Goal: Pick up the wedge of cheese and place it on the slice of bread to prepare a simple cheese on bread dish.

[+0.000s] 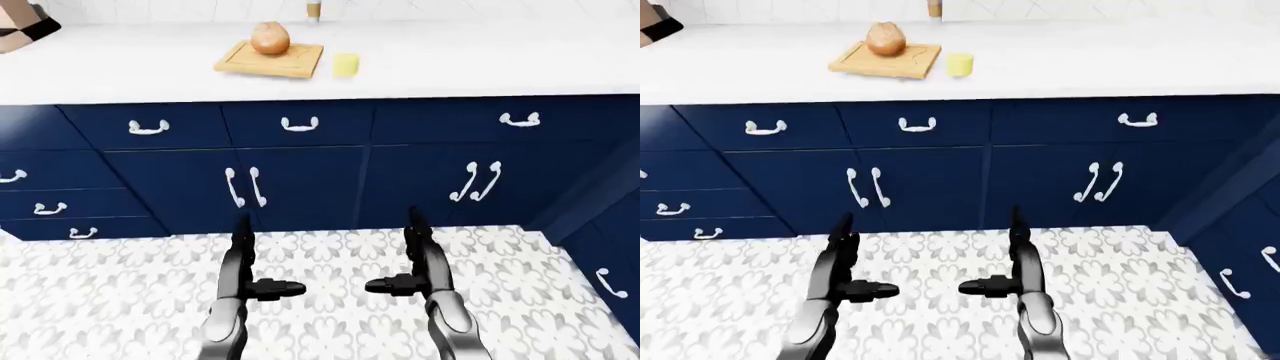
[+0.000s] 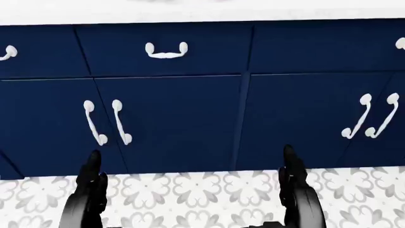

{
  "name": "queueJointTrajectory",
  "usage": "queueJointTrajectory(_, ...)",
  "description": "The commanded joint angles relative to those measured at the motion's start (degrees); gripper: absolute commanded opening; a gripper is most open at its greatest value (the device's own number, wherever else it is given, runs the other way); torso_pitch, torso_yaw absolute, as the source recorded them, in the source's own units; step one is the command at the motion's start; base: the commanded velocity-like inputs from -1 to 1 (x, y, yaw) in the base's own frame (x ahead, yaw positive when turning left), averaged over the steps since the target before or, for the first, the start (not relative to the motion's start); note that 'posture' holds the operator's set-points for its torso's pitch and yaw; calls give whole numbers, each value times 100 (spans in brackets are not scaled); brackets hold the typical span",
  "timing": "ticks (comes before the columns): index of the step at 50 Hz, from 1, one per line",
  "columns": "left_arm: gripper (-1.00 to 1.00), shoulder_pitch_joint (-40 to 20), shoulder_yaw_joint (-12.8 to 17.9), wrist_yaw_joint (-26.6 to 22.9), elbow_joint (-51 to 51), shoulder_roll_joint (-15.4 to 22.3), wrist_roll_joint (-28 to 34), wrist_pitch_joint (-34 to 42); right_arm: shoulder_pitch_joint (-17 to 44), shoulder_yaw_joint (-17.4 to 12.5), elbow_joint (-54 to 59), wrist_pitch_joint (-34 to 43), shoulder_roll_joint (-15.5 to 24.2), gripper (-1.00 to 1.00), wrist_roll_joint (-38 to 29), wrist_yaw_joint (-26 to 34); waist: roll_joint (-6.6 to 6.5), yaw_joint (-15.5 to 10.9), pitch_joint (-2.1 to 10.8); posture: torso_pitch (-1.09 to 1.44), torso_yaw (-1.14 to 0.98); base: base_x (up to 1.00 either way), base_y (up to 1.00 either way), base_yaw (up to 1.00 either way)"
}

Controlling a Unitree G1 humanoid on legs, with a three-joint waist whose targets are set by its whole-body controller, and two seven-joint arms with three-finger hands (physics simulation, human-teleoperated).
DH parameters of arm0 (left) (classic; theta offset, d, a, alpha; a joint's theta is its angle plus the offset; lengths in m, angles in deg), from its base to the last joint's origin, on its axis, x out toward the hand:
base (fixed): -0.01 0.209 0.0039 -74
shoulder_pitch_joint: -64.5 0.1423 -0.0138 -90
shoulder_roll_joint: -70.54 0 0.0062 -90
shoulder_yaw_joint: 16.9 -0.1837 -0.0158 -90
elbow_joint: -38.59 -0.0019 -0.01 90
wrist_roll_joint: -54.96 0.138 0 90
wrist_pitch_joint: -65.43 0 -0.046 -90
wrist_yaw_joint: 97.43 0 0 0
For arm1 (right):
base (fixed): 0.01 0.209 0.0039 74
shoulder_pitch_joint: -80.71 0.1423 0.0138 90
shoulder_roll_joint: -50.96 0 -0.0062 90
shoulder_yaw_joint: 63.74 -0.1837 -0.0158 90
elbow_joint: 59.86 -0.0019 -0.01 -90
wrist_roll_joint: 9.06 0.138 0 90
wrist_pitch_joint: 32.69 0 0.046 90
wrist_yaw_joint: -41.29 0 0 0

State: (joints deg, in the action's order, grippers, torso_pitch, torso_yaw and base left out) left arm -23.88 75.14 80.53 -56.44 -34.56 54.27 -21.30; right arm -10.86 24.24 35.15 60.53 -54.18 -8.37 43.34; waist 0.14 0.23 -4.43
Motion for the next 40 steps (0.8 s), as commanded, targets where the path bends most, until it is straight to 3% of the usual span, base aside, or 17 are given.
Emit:
queueJointTrajectory(1, 100, -276, -14, -133, 1158, 15, -254, 357, 181, 39, -787, -148, 8, 100, -48, -61, 45, 12, 5, 0, 0, 0, 0, 0)
queueJointTrajectory(3, 100, -312, -39, -115, 1429, -13, -321, 593, 92, 59, -1036, -15, 19, 100, -96, -40, -3, -26, 379, 0, 0, 0, 0, 0)
queueJointTrajectory(4, 100, -307, -73, -85, 1608, -19, -301, 719, 67, 44, -1206, 91, 40, 100, -102, -11, 16, -20, 209, 0, 0, 0, 0, 0)
queueJointTrajectory(5, 100, -282, -119, -71, 1735, 7, -197, 792, 155, 16, -1322, 270, 55, 100, -144, -47, 62, -30, 125, 0, 0, 0, 0, 0)
queueJointTrajectory(7, 100, -236, -113, -78, 1976, 29, -127, 981, 249, 31, -1299, 224, 92, 100, -284, -29, 57, -38, 387, 0, 0, 0, 0, 0)
queueJointTrajectory(12, 100, -427, 113, -112, 2763, 152, -70, 1733, 390, 26, -1968, 794, 56, 100, -271, -10, 26, -40, 476, 0, 0, 0, 0, 0)
queueJointTrajectory(20, 100, -1434, 439, -239, 3705, 488, 127, 3227, 1218, -284, -3396, 2497, 312, 100, -245, 103, 10, -56, 498, 0, 0, 0, 0, 0)
queueJointTrajectory(29, 100, -2752, 699, -252, 3611, 957, 43, 3995, 2435, -687, -3320, 3159, 791, 100, 36, 109, 19, -46, 491, 0, 0, 0, 0, 0)
queueJointTrajectory(33, 100, -3446, 813, -225, 3465, 1232, -94, 4348, 3115, -750, -3354, 3594, 1028, 100, 192, 75, 18, -47, 461, 0, 0, 0, 0, 0)
queueJointTrajectory(39, 100, -4169, 892, -126, 3652, 1490, -311, 4925, 3620, -810, -3336, 3811, 1260, 100, 374, -26, 14, -41, 388, 0, 0, 0, 0, 0)
queueJointTrajectory(40, 100, -4250, 880, -112, 3613, 1527, -336, 4943, 3745, -830, -3365, 3928, 1317, 100, 412, -33, -17, -38, 504, 0, 0, 6, 0, 0)
